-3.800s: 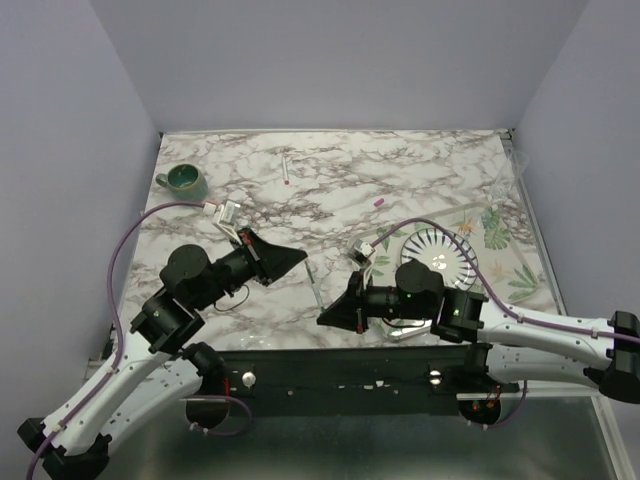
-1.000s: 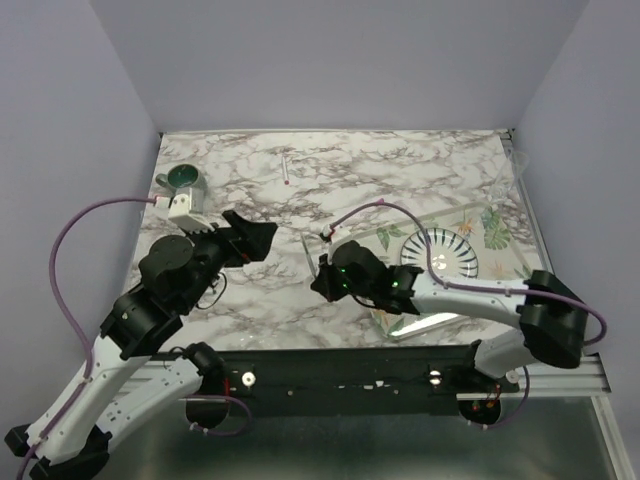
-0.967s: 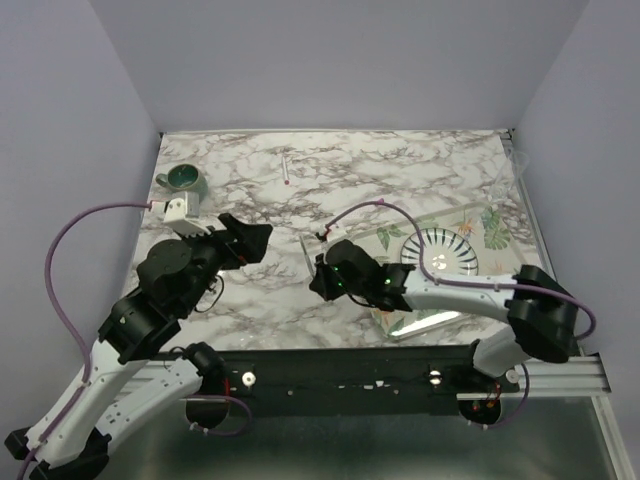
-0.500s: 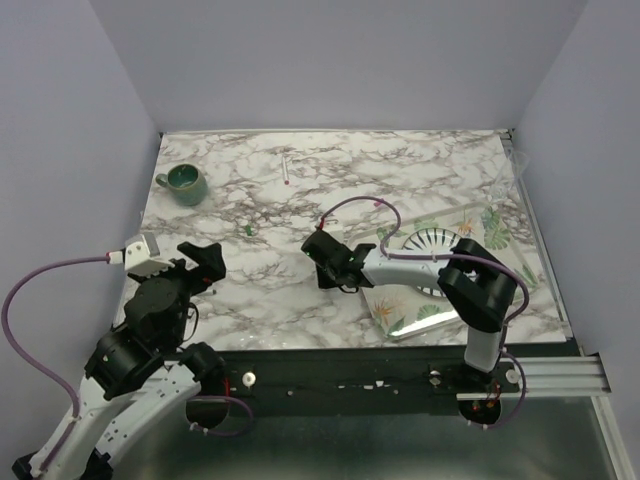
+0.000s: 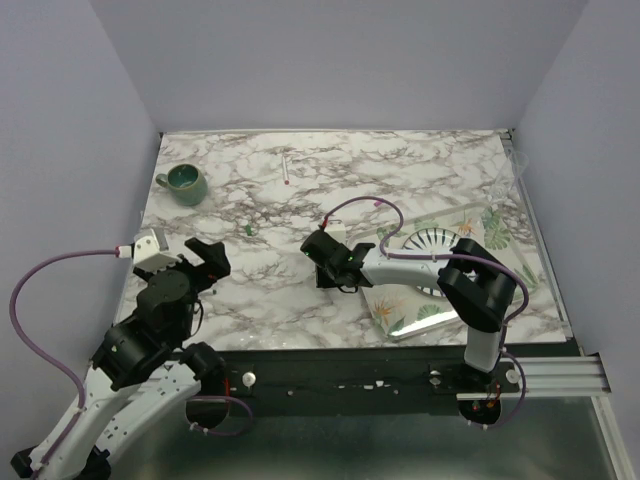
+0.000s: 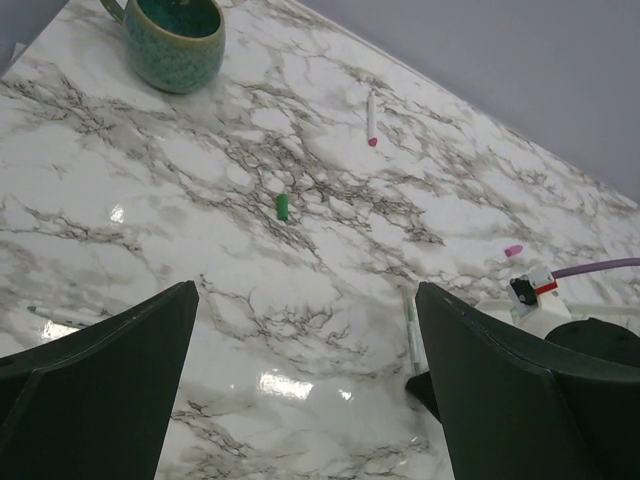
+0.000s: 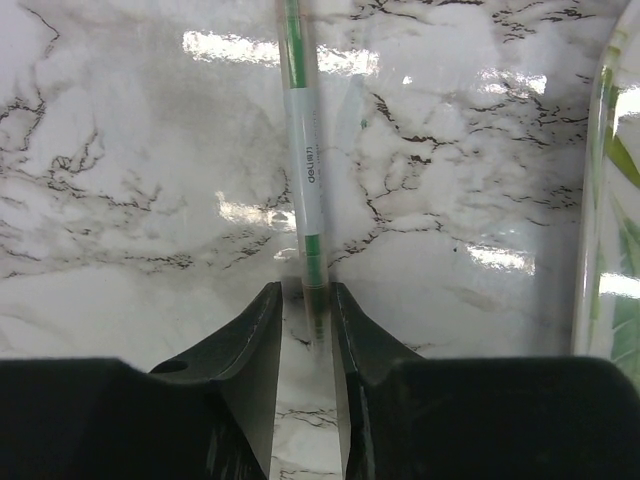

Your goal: Insert the pens into the pen caps

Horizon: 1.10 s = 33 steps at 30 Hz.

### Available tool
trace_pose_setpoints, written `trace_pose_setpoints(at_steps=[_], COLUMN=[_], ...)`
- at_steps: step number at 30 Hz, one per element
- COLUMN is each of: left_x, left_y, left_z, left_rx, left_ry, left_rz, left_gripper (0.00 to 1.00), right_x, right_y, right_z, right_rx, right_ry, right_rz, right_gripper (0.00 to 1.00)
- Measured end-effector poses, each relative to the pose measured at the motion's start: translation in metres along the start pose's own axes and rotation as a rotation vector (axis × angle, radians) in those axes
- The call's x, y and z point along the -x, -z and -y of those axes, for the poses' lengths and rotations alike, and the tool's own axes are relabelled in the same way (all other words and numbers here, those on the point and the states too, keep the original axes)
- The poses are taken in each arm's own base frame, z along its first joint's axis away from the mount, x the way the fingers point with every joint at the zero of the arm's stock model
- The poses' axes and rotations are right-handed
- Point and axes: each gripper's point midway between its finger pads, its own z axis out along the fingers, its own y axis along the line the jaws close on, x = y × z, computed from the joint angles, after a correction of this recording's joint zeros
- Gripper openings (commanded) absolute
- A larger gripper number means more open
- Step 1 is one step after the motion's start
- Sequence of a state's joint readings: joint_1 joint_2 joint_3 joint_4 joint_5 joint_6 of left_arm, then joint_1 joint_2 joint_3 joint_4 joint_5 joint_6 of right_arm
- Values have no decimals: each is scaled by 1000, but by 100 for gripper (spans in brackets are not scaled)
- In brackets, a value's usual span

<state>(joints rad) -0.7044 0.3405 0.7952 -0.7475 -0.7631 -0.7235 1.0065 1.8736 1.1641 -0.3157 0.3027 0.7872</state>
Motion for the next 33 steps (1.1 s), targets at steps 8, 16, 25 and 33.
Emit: trace_pose_setpoints(at_steps=[8, 16, 25, 33], left_x=[-16, -54, -38, -50], left_y=[-11, -37, -72, -54], left_z=[5, -4, -111, -213], left_rx=[35, 238, 805, 1160], left_ry=[-27, -87, 99, 390], left_rz=[-53, -186, -120, -7], left_gripper=[98, 95, 90, 89], right_x=[4, 43, 59, 52], right_y=[12, 71, 134, 143], right_z=[7, 0, 5, 5], right_rx=[-23, 76, 215, 262], right_ry=[13, 5, 25, 70], right_rz=[8, 131, 242, 227], right_gripper=[45, 46, 56, 56])
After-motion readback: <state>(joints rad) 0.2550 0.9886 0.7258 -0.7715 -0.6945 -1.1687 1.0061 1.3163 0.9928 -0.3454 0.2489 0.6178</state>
